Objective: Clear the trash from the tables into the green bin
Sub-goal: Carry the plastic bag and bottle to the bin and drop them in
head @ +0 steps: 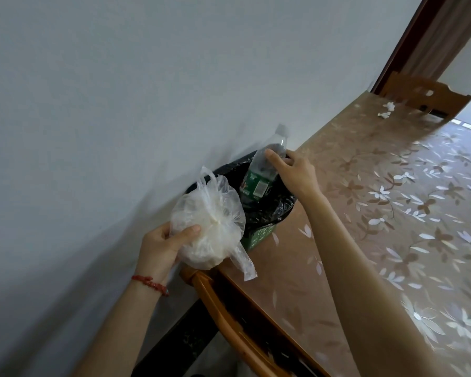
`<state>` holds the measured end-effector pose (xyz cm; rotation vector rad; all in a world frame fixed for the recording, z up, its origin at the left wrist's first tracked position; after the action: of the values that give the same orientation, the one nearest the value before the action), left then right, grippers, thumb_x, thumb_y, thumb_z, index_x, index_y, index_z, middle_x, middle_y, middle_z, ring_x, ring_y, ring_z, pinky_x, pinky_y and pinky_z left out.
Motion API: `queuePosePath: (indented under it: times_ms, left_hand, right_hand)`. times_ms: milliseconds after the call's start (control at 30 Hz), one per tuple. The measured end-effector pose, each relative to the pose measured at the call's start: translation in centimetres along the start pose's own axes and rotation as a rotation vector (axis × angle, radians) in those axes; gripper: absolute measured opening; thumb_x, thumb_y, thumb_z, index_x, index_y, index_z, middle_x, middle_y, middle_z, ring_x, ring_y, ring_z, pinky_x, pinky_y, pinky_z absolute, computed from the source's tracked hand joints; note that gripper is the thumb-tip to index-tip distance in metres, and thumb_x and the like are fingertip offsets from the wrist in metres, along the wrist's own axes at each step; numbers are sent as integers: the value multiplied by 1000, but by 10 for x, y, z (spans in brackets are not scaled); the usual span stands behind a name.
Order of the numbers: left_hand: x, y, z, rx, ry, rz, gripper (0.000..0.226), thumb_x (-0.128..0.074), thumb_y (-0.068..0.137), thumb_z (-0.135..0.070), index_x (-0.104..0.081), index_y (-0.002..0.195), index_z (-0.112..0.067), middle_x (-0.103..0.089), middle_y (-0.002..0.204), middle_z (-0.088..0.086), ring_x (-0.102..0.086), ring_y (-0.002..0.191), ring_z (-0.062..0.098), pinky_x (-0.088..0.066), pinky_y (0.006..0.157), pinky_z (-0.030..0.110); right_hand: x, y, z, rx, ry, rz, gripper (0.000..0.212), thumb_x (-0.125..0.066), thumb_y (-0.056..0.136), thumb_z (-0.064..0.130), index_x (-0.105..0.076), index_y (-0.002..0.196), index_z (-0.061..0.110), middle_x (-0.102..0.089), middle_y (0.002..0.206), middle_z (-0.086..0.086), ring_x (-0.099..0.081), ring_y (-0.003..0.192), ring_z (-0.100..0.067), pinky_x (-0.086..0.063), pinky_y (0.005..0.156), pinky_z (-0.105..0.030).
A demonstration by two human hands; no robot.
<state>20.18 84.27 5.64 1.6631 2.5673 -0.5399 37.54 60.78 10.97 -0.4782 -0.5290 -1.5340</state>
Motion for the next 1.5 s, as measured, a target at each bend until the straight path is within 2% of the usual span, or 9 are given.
queuePosePath:
  times_ms: [167,333,467,600,900,1100,1167,1333,1500]
  left_hand:
    - [-1,5,-3,-17,34,3,12,-70,71,-3,-65,80,-10,-73,70,-1,-70,66,15,-58,57,27]
    - [-15,17,-18,-51,63,33,13,-71,71,-6,-65,80,-13,-73,73,-2,-69,70,15,-59,64,32]
    - [-34,30,-28,-48,75,74,12,-70,73,-8,-65,83,-12,-68,90,7,-66,83,25,-58,74,40]
    - [-53,51,-32,-41,104,75,9,-72,72,-7,-65,76,-10,-67,85,10,-65,85,32,-53,82,46]
    - [-86,86,-35,-58,229,44,28,-78,61,-29,-63,70,-8,-66,82,16,-66,87,39,-53,82,53]
    - [-94,96,-34,-114,357,-5,28,-71,70,-34,-57,75,-11,-53,76,11,-51,71,20,-49,67,36]
    - [-95,91,-31,-136,414,11,19,-68,77,-29,-61,82,-12,-58,84,9,-53,78,18,-44,72,28]
    - [-92,61,-29,-219,511,51,38,-66,80,-26,-60,114,-9,-65,109,5,-60,99,15,-45,89,24]
    - [-95,17,-19,-505,809,221,48,-63,84,-29,-53,125,-8,-56,129,8,-50,121,19,-35,96,21]
  right_hand:
    - [12,-29,-1,53,-23,-26,69,-52,82,59,-42,136,16,-55,130,-3,-49,121,-19,-41,99,-38]
    - [16,-80,-6,218,-324,-21,64,-50,87,52,-38,138,16,-43,142,-3,-36,132,-19,-29,107,-38]
    - [12,-114,-30,271,-549,-2,65,-46,86,55,-43,135,13,-46,140,-5,-38,131,-22,-30,107,-39]
    - [12,-139,-51,292,-672,-38,63,-40,83,56,-54,125,11,-58,127,-9,-53,120,-26,-41,98,-42]
    - [7,-166,-70,240,-732,-15,69,-26,88,62,-56,123,11,-58,128,-8,-54,120,-24,-40,99,-41]
    - [6,-171,-71,226,-737,-18,64,-35,84,59,-56,123,13,-57,129,-7,-53,120,-24,-41,99,-41]
    - [7,-173,-71,226,-732,-23,64,-35,85,59,-56,123,13,-57,129,-7,-54,119,-24,-42,98,-42]
    - [7,-178,-75,223,-739,-31,64,-35,85,60,-56,124,13,-57,129,-7,-53,120,-24,-41,99,-40]
    - [7,-186,-78,210,-723,-40,65,-34,85,60,-54,125,13,-56,131,-8,-51,122,-24,-40,100,-40]
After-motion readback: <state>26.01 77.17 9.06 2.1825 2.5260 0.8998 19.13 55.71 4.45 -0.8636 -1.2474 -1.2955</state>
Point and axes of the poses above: each hand's wrist, its own y-axis towards the middle knuckle, its own x-axis out of the back of the hand, z = x × y, the point moved 7 cm from there along y, towards the middle knuckle
